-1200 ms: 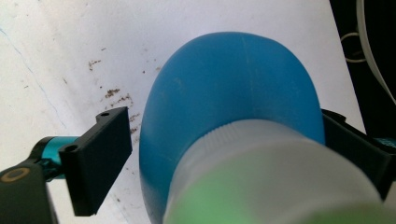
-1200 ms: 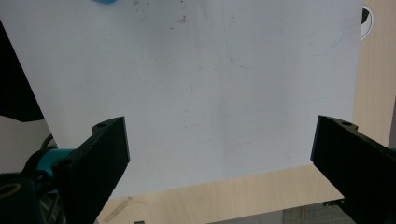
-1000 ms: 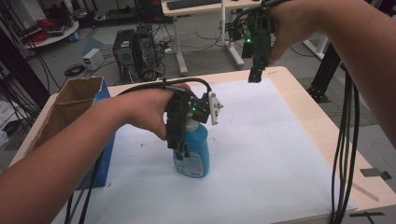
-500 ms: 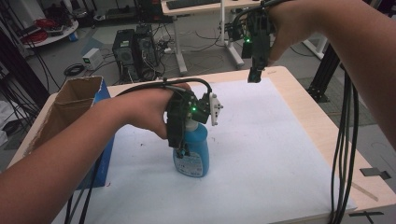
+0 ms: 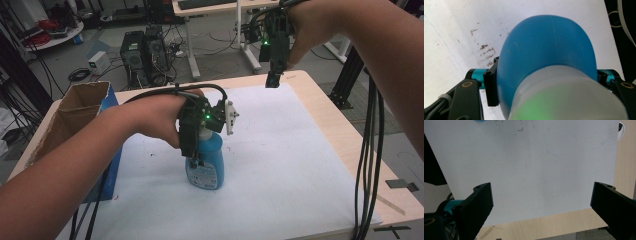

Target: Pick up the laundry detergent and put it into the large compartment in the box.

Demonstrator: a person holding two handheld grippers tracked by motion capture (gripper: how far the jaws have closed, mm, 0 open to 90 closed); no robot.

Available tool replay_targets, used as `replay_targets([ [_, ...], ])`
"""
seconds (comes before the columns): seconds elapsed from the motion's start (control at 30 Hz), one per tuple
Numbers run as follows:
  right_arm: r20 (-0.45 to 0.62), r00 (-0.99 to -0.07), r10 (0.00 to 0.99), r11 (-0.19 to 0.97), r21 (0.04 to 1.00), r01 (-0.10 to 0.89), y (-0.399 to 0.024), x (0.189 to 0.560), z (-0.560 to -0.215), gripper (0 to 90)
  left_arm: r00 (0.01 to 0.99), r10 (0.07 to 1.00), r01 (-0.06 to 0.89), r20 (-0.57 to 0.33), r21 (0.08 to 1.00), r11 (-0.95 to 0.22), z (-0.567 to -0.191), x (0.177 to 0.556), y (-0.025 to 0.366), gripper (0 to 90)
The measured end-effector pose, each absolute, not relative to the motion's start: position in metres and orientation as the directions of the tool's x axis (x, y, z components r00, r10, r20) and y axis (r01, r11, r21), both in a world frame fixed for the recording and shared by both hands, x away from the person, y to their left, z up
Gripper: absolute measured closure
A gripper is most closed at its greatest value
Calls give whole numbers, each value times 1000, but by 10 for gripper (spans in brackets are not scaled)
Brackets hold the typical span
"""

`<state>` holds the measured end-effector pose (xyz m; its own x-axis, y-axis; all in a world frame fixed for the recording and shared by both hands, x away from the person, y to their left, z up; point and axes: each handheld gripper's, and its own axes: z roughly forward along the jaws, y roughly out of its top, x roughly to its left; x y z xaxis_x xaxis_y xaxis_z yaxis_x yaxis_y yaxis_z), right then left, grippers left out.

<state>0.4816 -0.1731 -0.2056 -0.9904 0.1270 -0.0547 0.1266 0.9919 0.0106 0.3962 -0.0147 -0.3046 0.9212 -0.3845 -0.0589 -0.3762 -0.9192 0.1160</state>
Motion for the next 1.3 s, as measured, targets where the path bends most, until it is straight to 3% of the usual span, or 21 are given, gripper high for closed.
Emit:
replay_targets([
  [0.63, -53, -990, 132, 991, 10, 131, -174, 482, -207, 34, 923, -383, -379, -41, 85, -922, -304, 393, -18, 390],
  [1.1, -52, -991, 121, 993, -4, 122, -170, 480, -210, 34, 955, -286, -280, -77, 76, -957, -293, 388, -14, 401],
  [1.3, -52, -992, 113, 994, -1, 113, -167, 481, -210, 34, 973, -209, -198, -102, 102, -975, -268, 389, -1, 400],
])
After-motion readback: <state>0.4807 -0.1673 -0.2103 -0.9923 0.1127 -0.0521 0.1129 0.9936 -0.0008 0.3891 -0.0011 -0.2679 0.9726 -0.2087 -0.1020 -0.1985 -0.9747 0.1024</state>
